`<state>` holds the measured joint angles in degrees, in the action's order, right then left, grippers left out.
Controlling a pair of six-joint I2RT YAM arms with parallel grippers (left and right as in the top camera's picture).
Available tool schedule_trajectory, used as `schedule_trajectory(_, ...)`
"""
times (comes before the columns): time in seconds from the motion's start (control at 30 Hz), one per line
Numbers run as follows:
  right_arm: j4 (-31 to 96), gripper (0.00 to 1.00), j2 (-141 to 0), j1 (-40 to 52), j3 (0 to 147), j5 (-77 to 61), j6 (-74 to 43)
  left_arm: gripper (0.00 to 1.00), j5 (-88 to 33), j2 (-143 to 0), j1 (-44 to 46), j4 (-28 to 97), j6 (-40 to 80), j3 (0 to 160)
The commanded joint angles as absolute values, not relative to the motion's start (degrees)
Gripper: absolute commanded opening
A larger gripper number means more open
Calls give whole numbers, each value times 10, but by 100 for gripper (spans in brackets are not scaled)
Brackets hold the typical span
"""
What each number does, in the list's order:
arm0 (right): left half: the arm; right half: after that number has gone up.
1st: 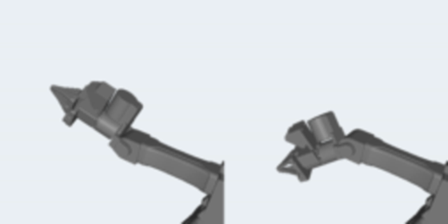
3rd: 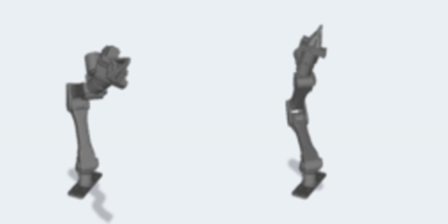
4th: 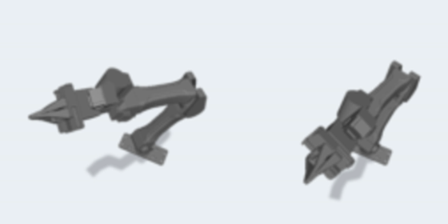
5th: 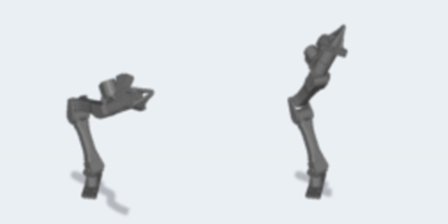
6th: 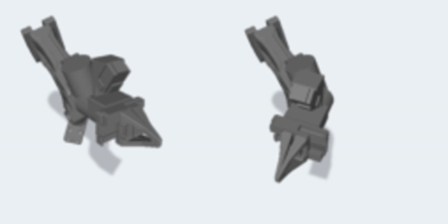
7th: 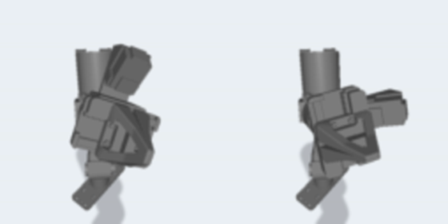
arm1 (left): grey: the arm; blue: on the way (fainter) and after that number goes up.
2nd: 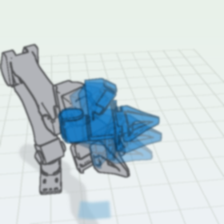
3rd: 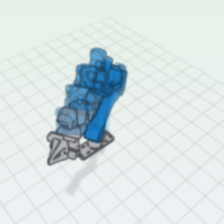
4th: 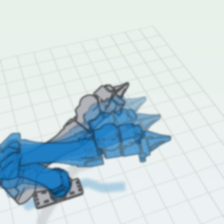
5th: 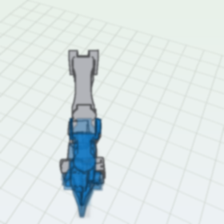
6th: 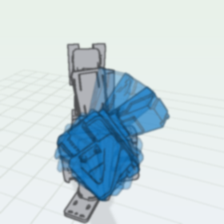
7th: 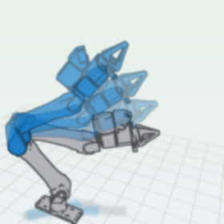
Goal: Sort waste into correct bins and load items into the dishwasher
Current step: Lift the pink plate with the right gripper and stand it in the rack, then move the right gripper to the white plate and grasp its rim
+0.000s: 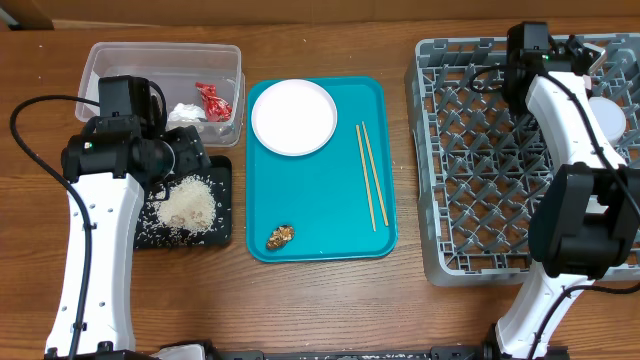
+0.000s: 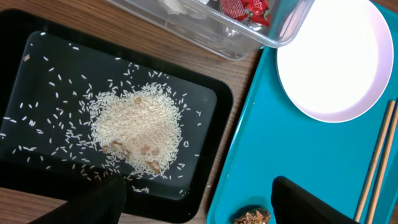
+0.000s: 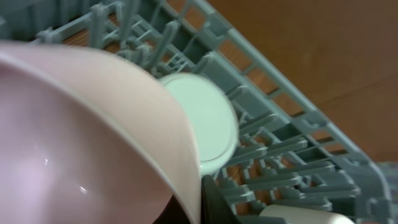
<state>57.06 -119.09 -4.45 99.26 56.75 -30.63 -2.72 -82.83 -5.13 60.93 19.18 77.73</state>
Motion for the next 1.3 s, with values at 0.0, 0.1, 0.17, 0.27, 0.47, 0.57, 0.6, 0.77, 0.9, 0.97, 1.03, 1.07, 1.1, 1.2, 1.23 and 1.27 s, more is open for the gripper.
schedule_trajectory(0.0, 572, 4, -1200, -39, 976, 689, -333, 77, -24, -821, -53, 610, 193, 788)
schedule_trajectory(0.1, 553, 4, -1200, -39, 976, 719, -332, 77, -24, -821, -53, 610, 193, 788)
schedule_trajectory(0.17, 552, 4, -1201, -39, 975, 709, -332, 77, -24, -821, -53, 610, 194, 788)
schedule_trajectory(0.27, 555, 4, -1202, -39, 970, 701, -333, 77, -24, -821, -53, 611, 193, 788)
schedule_trajectory(0.47, 559, 4, -1202, -38, 956, 710, -333, 77, -24, -821, -53, 610, 193, 788)
schedule_trajectory(0.57, 570, 4, -1202, -37, 948, 682, -333, 77, -24, -821, -53, 610, 193, 788)
schedule_trajectory(0.6, 576, 4, -1202, -35, 946, 670, -333, 77, -24, -821, -53, 610, 193, 788)
schedule_trajectory(0.77, 627, 4, -1202, -8, 943, 622, -372, 77, -24, -821, -53, 611, 193, 788)
schedule_trajectory(0.9, 667, 4, -1202, 13, 943, 570, -392, 78, -24, -821, -53, 611, 193, 788)
schedule_trajectory(0.97, 682, 4, -1202, 22, 943, 547, -392, 78, -24, -821, -53, 610, 193, 788)
schedule_trajectory(1.03, 694, 9, -1202, 26, 943, 521, -392, 79, -24, -821, -53, 610, 193, 788)
schedule_trajectory(1.07, 696, 17, -1202, 27, 943, 511, -392, 80, -23, -821, -53, 610, 193, 788)
schedule_trajectory(1.1, 699, 30, -1202, 27, 943, 502, -392, 80, -23, -821, -53, 610, 193, 788)
schedule_trajectory(1.2, 709, 53, -1201, 27, 943, 472, -392, 80, -23, -821, -53, 610, 193, 788)
schedule_trajectory(1.23, 713, 62, -1201, 27, 943, 463, -392, 80, -23, -821, -53, 611, 193, 788)
schedule_trajectory(1.27, 717, 68, -1200, 27, 943, 459, -392, 80, -23, -821, -53, 610, 193, 788)
